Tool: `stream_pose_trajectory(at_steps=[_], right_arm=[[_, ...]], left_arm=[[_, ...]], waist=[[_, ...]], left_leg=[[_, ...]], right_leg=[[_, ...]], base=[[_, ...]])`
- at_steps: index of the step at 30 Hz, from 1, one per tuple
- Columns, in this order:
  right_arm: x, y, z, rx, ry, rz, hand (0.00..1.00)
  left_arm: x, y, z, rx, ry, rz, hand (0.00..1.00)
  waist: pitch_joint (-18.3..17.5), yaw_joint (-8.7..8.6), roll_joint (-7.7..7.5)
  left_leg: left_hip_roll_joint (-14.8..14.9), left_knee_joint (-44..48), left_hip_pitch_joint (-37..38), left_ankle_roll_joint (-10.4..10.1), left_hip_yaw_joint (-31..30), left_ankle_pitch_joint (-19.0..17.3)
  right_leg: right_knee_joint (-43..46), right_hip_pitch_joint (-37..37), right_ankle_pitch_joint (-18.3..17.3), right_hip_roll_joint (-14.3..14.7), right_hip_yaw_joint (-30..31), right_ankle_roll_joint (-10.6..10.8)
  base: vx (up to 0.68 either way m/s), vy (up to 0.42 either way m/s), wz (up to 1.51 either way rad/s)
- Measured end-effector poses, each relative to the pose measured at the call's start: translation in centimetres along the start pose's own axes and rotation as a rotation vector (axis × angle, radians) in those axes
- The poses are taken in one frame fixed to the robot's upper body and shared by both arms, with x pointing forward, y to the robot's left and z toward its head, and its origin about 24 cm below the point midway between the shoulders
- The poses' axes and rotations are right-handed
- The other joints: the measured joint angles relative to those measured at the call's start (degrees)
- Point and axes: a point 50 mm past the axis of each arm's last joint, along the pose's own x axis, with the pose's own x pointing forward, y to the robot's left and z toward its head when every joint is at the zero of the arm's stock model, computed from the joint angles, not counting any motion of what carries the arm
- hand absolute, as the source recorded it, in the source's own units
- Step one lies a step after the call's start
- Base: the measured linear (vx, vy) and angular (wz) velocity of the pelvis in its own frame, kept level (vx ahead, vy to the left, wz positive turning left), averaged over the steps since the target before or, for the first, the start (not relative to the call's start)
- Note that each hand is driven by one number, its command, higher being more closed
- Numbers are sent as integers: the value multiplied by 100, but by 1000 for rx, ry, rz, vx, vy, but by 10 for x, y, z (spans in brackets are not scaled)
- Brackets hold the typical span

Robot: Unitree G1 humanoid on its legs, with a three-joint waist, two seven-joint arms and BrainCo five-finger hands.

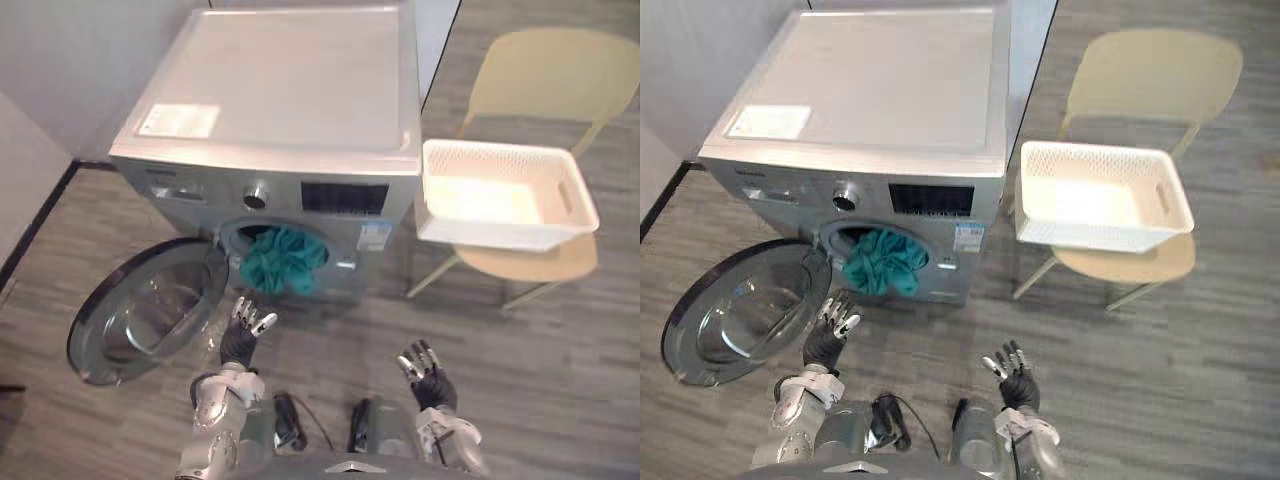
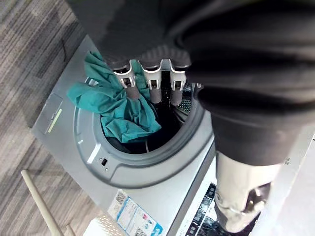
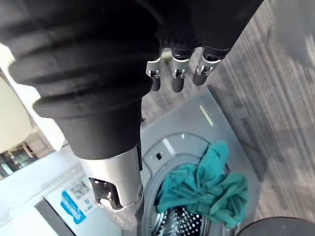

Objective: Pick up the laundry basket with both hands and put the clothes into the washing machine.

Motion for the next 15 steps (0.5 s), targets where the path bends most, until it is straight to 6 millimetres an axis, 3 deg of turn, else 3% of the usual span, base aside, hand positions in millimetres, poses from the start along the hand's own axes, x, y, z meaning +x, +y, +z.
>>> stream_pose_trajectory(at_steps=[1, 3, 4, 6, 8, 9, 10, 13, 15], right_arm=[[-1, -1, -6, -22, 32, -6, 0], [-2, -5, -13, -54, 69, -18, 0], [-3, -7, -14, -56, 77, -26, 0], [-2, -10, -12, -64, 74, -33, 0], [-2, -18, -14, -86, 97, -53, 0], [-6, -22, -22, -93, 135, -67, 0], [-9, -28, -25, -132, 165, -81, 0], [-14, -43, -21, -203, 183, -110, 0], [-18, -51, -25, -231, 221, -131, 0]], left_arm=[[-1, 2, 0, 31, 4, -4, 0], [-2, 5, 2, 62, 4, -3, 0], [-1, 7, 4, 73, 1, -6, 0], [1, 6, 4, 77, 0, -12, 0], [1, 10, 1, 90, 22, -6, 0], [0, 15, -2, 103, 39, 3, 0], [-1, 17, -8, 102, 67, 21, 0], [3, 3, -12, 99, 75, -24, 0], [6, -4, -13, 88, 73, -47, 0]], waist=[[-20, -56, -1], [-131, -98, 9], [-182, -130, 13], [-182, -185, 62], [-174, -204, 89], [-208, -207, -16], [-197, -154, 146], [-198, -215, 188], [-178, -173, 126]], left_leg=[[-21, -141, 271, -11, -70, -31], [-49, -423, 536, -61, -145, -2], [-40, -562, 612, -123, -242, 33], [87, -710, 717, -234, -365, 97], [265, -832, 896, -475, -485, 183], [339, -854, 1025, -718, -648, 146], [585, -831, 1063, -865, -789, 109], [903, -200, 655, -900, -1377, 370], [1078, 321, 268, -838, -1599, 618]], right_leg=[[421, -78, 226, -72, 31, -105], [283, -118, -181, -62, 33, -204], [-179, -182, -388, -34, 22, -204], [-1258, -259, -396, 96, 225, -124], [-2536, -150, 100, 241, 612, -23], [-2999, 19, 1017, 239, 651, 60], [-2744, 100, 1067, 392, 525, 1], [-2347, 310, 421, 414, -69, -218], [-2338, 531, 272, 338, -479, -334]], base=[[367, -65, 31], [293, -91, 23], [265, -170, 30], [247, -227, 32], [238, -281, 33], [280, -371, 37], [249, -385, 45], [168, -426, 90], [58, -317, 104]])
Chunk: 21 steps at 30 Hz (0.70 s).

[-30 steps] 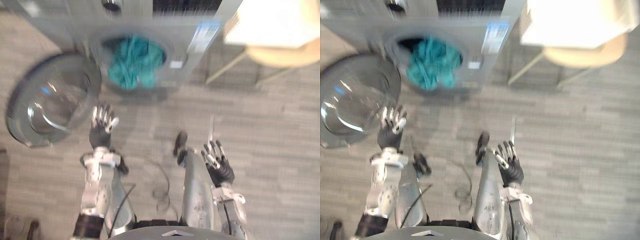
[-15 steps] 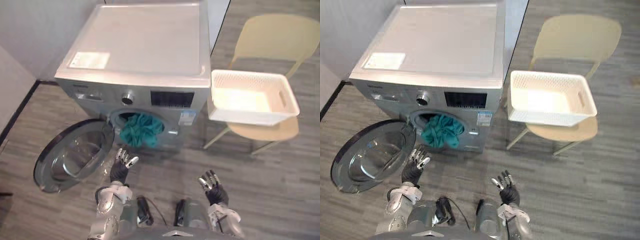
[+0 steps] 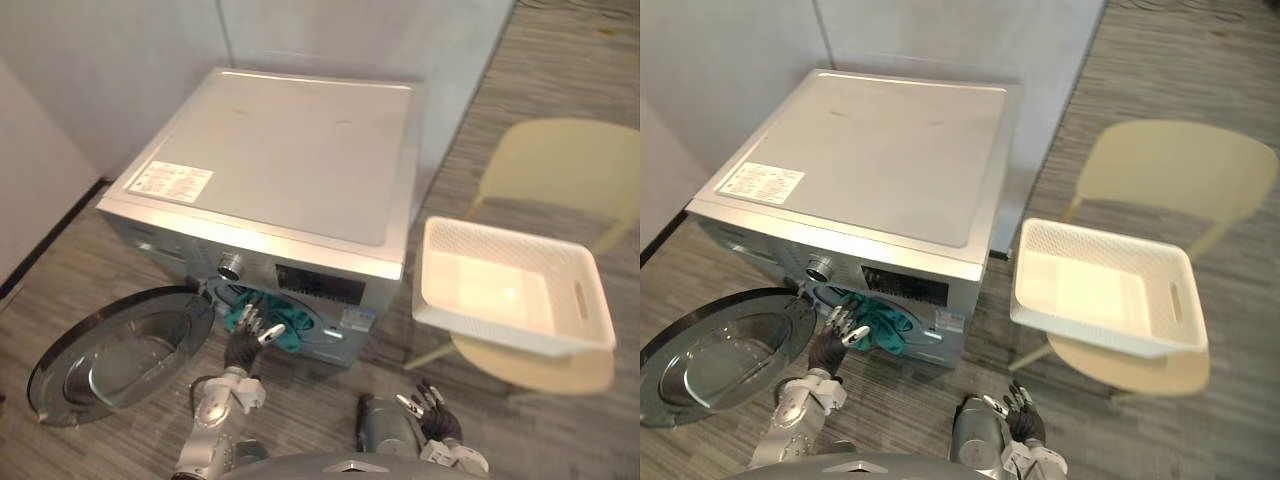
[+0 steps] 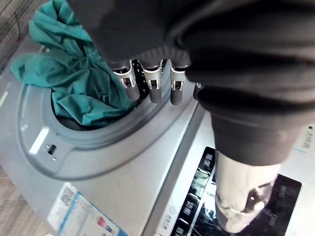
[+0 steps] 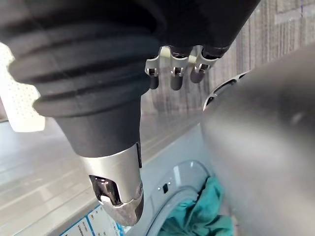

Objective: Pick up the laundry basket with both hands and put the clothes into the washing machine.

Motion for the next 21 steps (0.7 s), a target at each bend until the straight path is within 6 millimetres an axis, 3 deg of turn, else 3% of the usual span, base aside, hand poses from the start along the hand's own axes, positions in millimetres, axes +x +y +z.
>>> stream_pose_trajectory(at_steps=[3, 5, 6, 7, 8, 10, 12, 14, 16, 17, 19, 21], right_arm=[[-3, -13, -14, -66, 81, -46, 0], [0, -19, -18, -103, 124, -75, 0], [1, -19, -19, -116, 130, -80, 0], [6, -15, -16, -123, 124, -80, 0], [11, -11, -12, -117, 109, -82, 0], [18, -6, -5, -112, 94, -75, 0], [27, -2, 6, -105, 61, -73, 0], [39, 3, 21, -114, 30, -86, 0], [59, 11, 57, -130, -53, -109, 0], [63, 15, 66, -124, -74, -113, 0], [84, 37, 107, -106, -158, -132, 0], [93, 53, 131, -90, -197, -134, 0]], left_arm=[[0, 0, -6, 3, 30, -8, 0], [-3, 3, -13, 4, 64, 0, 0], [-3, 3, -13, 6, 69, -7, 0], [-1, 4, -13, 18, 76, -16, 0], [2, 5, -9, 41, 72, -34, 0], [6, 6, -4, 73, 65, -54, 0], [6, 8, -2, 89, 62, -55, 0], [12, 9, 6, 116, 39, -65, 0], [25, 3, 23, 142, -17, -87, 0], [28, 1, 27, 145, -34, -92, 0], [39, -6, 43, 164, -86, -104, 0], [44, -12, 49, 161, -109, -108, 0]], waist=[[5, 128, -24], [5, 114, 9], [7, 89, 14], [34, 46, -103], [117, 53, -222], [366, 98, -321], [559, 122, -331], [836, 152, -309], [1245, 199, -204], [1333, 230, -186], [1598, 309, -136], [1710, 399, -72]], left_leg=[[71, -159, -238, 85, 41, 30], [40, -782, -146, 1, 62, 107], [18, -912, -166, -98, 75, 78], [-76, -1008, -296, -383, 109, 60], [-248, -1010, -471, -332, 171, 103], [-387, -1022, -679, -264, 202, 176], [-527, -1107, -889, -212, 166, 309], [-694, -1258, -1057, -133, 67, 479], [-837, -1369, -1435, -62, -151, 700], [-858, -1391, -1542, -54, -187, 756], [-942, -1404, -1966, -33, -374, 960], [-971, -1399, -2196, -28, -460, 1027]], right_leg=[[-27, 55, -90, -18, -216, -9], [22, -28, -119, -2, -292, 45], [84, -93, -130, -4, -300, 61], [244, -318, -152, -150, -272, 106], [320, -551, -104, -304, -175, 169], [215, -726, 79, -404, -109, 224], [39, -852, 271, -487, -131, 232], [-90, -953, 443, -576, -195, 229], [-197, -1116, 606, -678, -431, 236], [-196, -1195, 636, -698, -468, 228], [-100, -1553, 713, -795, -599, 188], [-53, -1730, 730, -823, -641, 166]], base=[[-9, -159, 47], [-32, 7, 4], [-47, 93, 21], [-93, 139, 23], [-115, 164, 16], [-128, 148, 7], [-109, 130, 21], [-76, 83, 37], [-104, 70, 53], [-111, 33, 47], [-72, 2, 46], [-61, -12, 28]])
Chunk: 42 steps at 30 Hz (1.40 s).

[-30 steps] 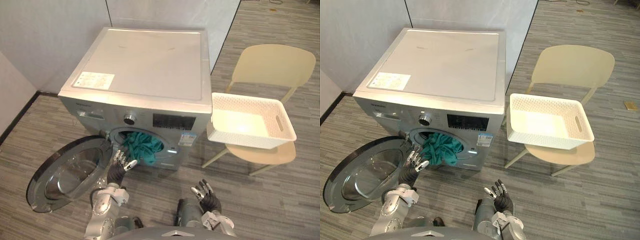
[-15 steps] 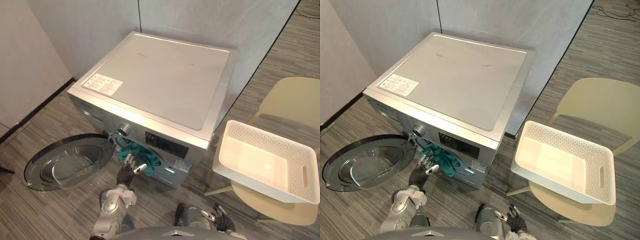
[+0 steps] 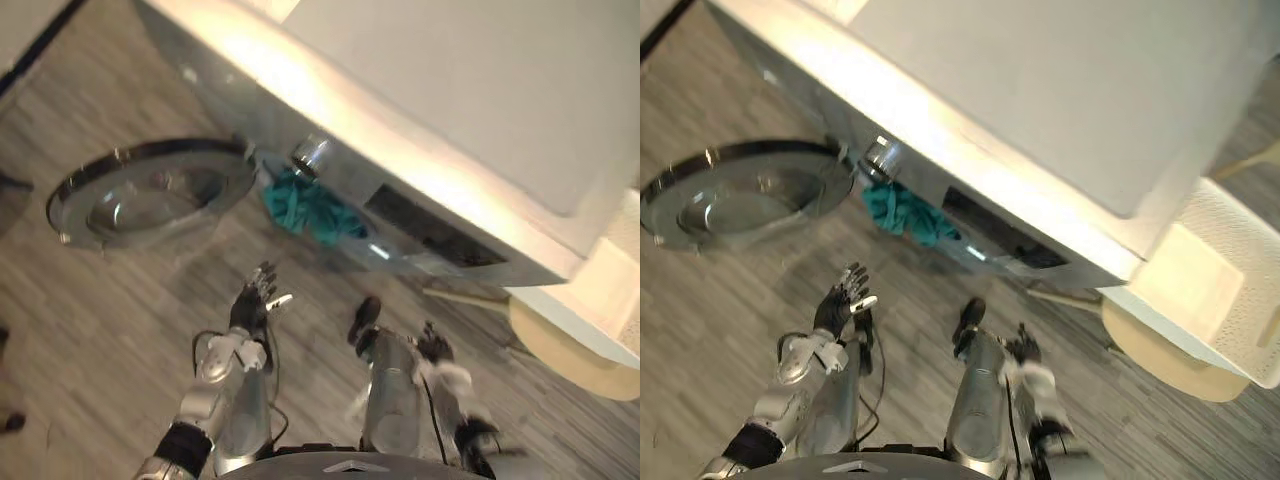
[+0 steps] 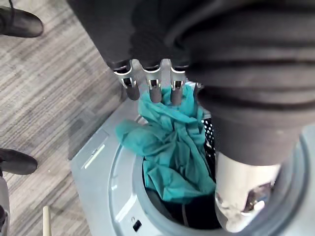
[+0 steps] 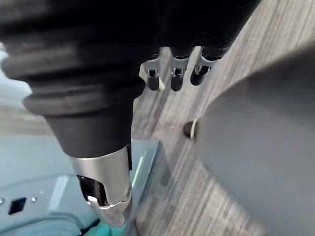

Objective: Pick up the laundry basket with both hands and put the clothes into the washing machine.

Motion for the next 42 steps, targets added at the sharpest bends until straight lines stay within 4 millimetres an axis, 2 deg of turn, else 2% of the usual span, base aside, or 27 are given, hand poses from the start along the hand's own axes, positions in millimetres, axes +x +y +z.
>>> stream_pose_trajectory(at_steps=[1, 2, 4, 7, 10, 15, 17, 18, 19, 20, 22, 25, 30, 34, 37, 38, 41, 42], right_arm=[[7, 12, 22, 8, -49, 1, 0], [10, 15, 30, 11, -67, -2, 0], [16, 23, 60, 16, -137, -4, 0], [21, 31, 97, -29, -229, 2, 0], [22, 36, 128, -95, -298, 25, 0], [21, 55, 154, -194, -348, 83, 0], [20, 62, 163, -176, -365, 102, 0], [19, 66, 175, -165, -387, 111, 0], [19, 66, 184, -174, -396, 103, 0], [19, 65, 190, -181, -406, 98, 0], [15, 65, 221, -213, -465, 79, 0], [8, 66, 253, -213, -517, 66, 0], [6, 57, 265, -165, -510, 49, 0], [-2, 61, 288, -107, -554, 55, 0], [-6, 53, 301, -51, -575, 45, 0], [-10, 51, 309, -19, -584, 44, 100], [-15, 52, 320, 70, -600, 62, 100], [-18, 52, 327, 166, -601, 72, 100]], left_arm=[[7, -5, 7, 0, -26, -4, 0], [9, -6, 9, -1, -37, -4, 0], [18, -14, 21, -17, -87, -11, 0], [27, -26, 35, -41, -141, -35, 0], [29, -39, 48, -75, -199, -75, 0], [29, -50, 54, -119, -232, -112, 0], [29, -53, 58, -135, -246, -119, 0], [29, -54, 62, -144, -263, -127, 0], [28, -57, 64, -155, -273, -133, 0], [28, -58, 65, -162, -279, -135, 0], [28, -63, 72, -180, -308, -147, 0], [26, -65, 77, -195, -331, -156, 0], [24, -79, 79, -237, -331, -202, 0], [19, -91, 90, -250, -377, -249, 0], [19, -97, 91, -289, -377, -262, 0], [17, -99, 94, -298, -391, -268, 0], [16, -100, 98, -304, -409, -276, 0], [16, -101, 98, -308, -408, -278, 0]], waist=[[93, 122, 64], [117, 148, 94], [189, 134, 208], [389, 187, 217], [415, 266, 219], [427, 357, 232], [426, 389, 233], [425, 394, 235], [428, 418, 240], [428, 435, 240], [431, 510, 250], [433, 600, 254], [427, 670, 264], [423, 675, 276], [437, 689, 414], [429, 733, 434], [439, 730, 457], [450, 730, 510]], left_leg=[[-13, 48, -214, 4, -42, 19], [-16, 86, -350, 6, -68, 14], [49, 106, -701, 19, -8, -13], [230, 109, -996, 77, 328, 186], [184, 154, -1389, 120, 310, 320], [117, 163, -1670, 117, 190, 415], [176, 98, -1758, 125, 377, 373], [270, 31, -1835, 133, 631, 415], [250, -107, -1895, 176, 697, 670], [213, -152, -1943, 210, 690, 728], [93, -390, -2109, 257, 654, 977], [-17, -685, -2181, 271, 628, 1258], [-94, -942, -2275, 267, 483, 1453], [-140, -1155, -2426, 260, 487, 1631], [-177, -1284, -2476, 248, 489, 1664], [-190, -1311, -2524, 238, 500, 1674], [-214, -1320, -2634, 238, 497, 1673], [-227, -1332, -2656, 238, 499, 1673]], right_leg=[[53, -171, 9, -25, -12, -13], [78, -243, 10, -36, -26, -14], [98, -465, 21, -100, -164, -8], [140, -713, 55, -144, -250, -20], [229, -1070, 73, -229, -291, -40], [448, -1240, -49, -372, -256, -54], [567, -1311, -125, -470, -335, -43], [651, -1398, -171, -548, -369, -37], [756, -1503, -215, -634, -408, -34], [789, -1558, -228, -677, -425, -34], [897, -1805, -246, -804, -493, -42], [996, -1993, -261, -895, -535, -56], [1117, -2102, -305, -1002, -673, -68], [1257, -2417, -347, -1098, -648, -89], [1321, -2468, -362, -1181, -722, -79], [1331, -2551, -356, -1200, -713, -80], [1374, -2656, -348, -1251, -720, -80], [1377, -2660, -347, -1269, -735, -81]], base=[[-108, -15, 17], [-106, -10, 24], [-73, -2, 32], [-1, -9, 18], [15, 7, 18], [17, -15, 29], [-20, -54, 40], [-27, -87, 51], [-35, -87, 48], [-60, -50, 38], [-51, -9, 34], [-31, -7, 23], [-41, -13, 17], [-59, -27, 8], [-45, -10, 16], [-37, -3, 10], [-38, -2, 7], [-49, 1, 8]])
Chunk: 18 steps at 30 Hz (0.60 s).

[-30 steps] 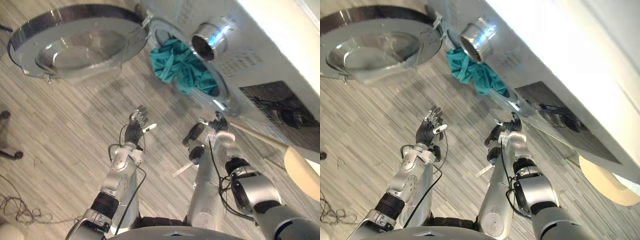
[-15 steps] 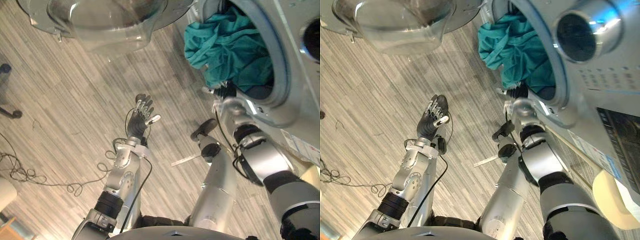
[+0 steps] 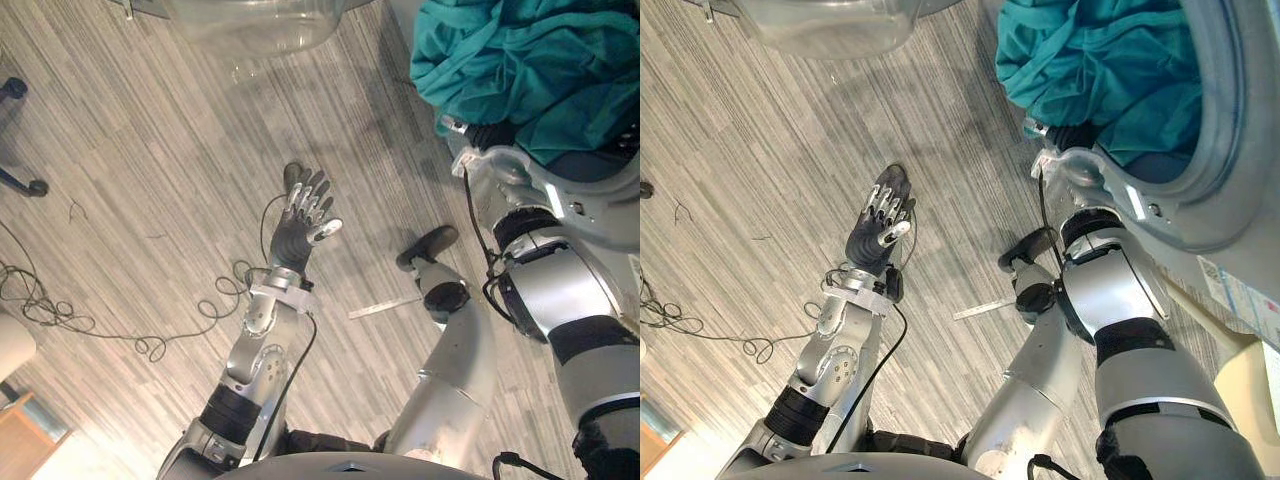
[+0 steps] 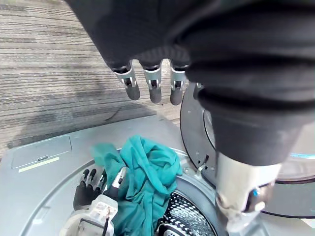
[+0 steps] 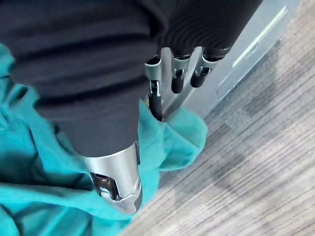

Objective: Pick up the laundry basket with both hands and put the clothes into the washing machine.

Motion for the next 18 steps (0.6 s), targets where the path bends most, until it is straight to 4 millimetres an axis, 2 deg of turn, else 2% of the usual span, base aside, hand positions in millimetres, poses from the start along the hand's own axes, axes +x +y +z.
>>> stream_pose_trajectory(at_steps=[2, 3, 6, 7, 9, 11, 12, 13, 14, 16, 18], right_arm=[[1, 4, 20, 302, -22, -23, 100], [1, 7, 25, 364, -36, -13, 100], [-5, 32, 57, 624, -159, 94, 100], [-9, 41, 76, 703, -224, 146, 100], [-30, 61, 129, 931, -419, 303, 100], [-45, 70, 145, 1058, -510, 389, 100], [-47, 73, 140, 1114, -488, 385, 100], [-48, 74, 123, 1173, -465, 379, 100], [-51, 74, 118, 1196, -468, 384, 100], [-60, 63, 119, 1258, -528, 392, 100], [-60, 58, 115, 1252, -537, 369, 100]], left_arm=[[1, -3, 6, -6, -26, -12, 0], [1, -4, 8, -7, -33, -14, 0], [1, -5, 12, -13, -49, -19, 0], [1, -5, 11, -18, -48, -16, 0], [1, -4, 10, -18, -41, -14, 0], [1, -1, 6, -14, -21, -2, 0], [0, 1, 2, -12, -6, 8, 0], [-1, 3, -2, -9, 11, 16, 0], [-1, 4, -2, -8, 13, 18, 0], [1, 3, -2, -6, 13, 15, 0], [3, 1, -1, -5, 11, 3, 0]], waist=[[4, 114, 18], [4, 125, 18], [4, 126, 19], [3, 119, 20], [3, 97, 20], [3, 76, 19], [3, 74, 19], [2, 80, 20], [2, 71, 21], [1, -20, 21], [1, 11, 21]], left_leg=[[-39, -15, -22, 0, 28, 0], [-40, -15, -30, 0, 38, 1], [-27, -12, -58, 7, 74, 70], [-7, -5, -55, 13, 87, 161], [76, 21, 5, 69, 216, 353], [123, 25, 182, 85, 320, 342], [151, 26, 308, 125, 375, 307], [189, 32, 499, 155, 481, 224], [204, 50, 547, 157, 495, 193], [254, 169, 624, 208, 613, 85], [290, 266, 605, 231, 641, -8]], right_leg=[[-32, -97, 85, -15, 89, 4], [-39, -113, 96, -15, 100, 1], [-74, -144, 157, -1, 111, -32], [-81, -140, 172, 16, 117, -47], [-167, -77, 289, 106, 154, -41], [-313, 92, 359, 182, 196, -21], [-417, 212, 401, 244, 234, 0], [-571, 370, 445, 327, 303, -4], [-642, 418, 448, 365, 320, 0], [-800, 546, 533, 420, 335, 56], [-949, 592, 609, 496, 369, 75]], base=[[-45, -7, -3], [-33, -13, -7], [-33, -15, -6], [-28, -19, -15], [-36, -29, -22], [-16, -31, -23], [-6, -57, -40], [-2, -57, -39], [-1, -50, -39], [-8, -37, -25], [-19, -26, -15]])
